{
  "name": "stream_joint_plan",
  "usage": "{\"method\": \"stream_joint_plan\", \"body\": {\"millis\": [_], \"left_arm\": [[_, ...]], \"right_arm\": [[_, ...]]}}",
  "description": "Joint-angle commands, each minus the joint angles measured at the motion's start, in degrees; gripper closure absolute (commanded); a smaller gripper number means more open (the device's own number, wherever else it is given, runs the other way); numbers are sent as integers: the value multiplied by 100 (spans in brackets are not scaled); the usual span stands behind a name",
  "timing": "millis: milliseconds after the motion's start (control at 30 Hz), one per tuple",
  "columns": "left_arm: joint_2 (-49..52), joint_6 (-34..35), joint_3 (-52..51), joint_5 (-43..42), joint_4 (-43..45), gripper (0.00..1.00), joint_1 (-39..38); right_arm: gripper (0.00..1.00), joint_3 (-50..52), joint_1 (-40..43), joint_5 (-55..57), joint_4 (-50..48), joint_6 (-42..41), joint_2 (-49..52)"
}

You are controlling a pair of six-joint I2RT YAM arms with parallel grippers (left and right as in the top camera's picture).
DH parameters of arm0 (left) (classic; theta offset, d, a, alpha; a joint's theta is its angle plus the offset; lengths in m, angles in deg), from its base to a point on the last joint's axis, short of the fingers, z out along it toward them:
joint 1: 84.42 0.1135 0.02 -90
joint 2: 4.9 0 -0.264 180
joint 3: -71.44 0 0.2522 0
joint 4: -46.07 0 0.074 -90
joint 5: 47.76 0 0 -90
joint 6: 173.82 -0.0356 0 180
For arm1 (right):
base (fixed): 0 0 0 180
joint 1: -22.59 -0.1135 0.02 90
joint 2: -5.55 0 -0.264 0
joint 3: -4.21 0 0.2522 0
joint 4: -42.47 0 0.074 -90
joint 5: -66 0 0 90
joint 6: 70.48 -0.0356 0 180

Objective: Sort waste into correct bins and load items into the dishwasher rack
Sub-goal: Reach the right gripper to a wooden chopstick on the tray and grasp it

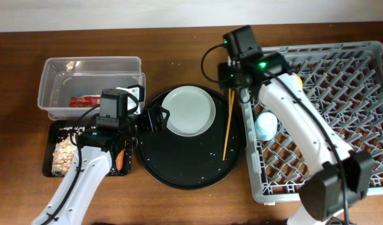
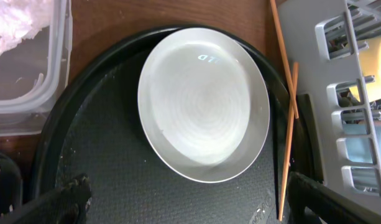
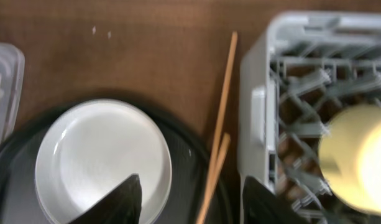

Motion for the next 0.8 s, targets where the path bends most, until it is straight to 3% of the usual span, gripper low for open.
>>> {"method": "stream_joint_plan", "body": {"millis": [0, 67, 200, 300, 767], "left_arm": [[31, -70, -13, 101, 13, 1, -2], [31, -70, -17, 101, 13, 1, -2], [37, -68, -17, 142, 13, 1, -2], [83, -68, -17, 142, 15, 1, -2], [208, -68, -17, 140, 55, 1, -2]], "right_arm": [[48, 74, -81, 404, -326, -55, 632], [50, 74, -81, 404, -577, -55, 979], [66, 74, -81, 931, -901, -402, 1504], [71, 74, -81, 1027, -1126, -640, 1661], [70, 94, 72, 1742, -1532, -914, 2273]]}}
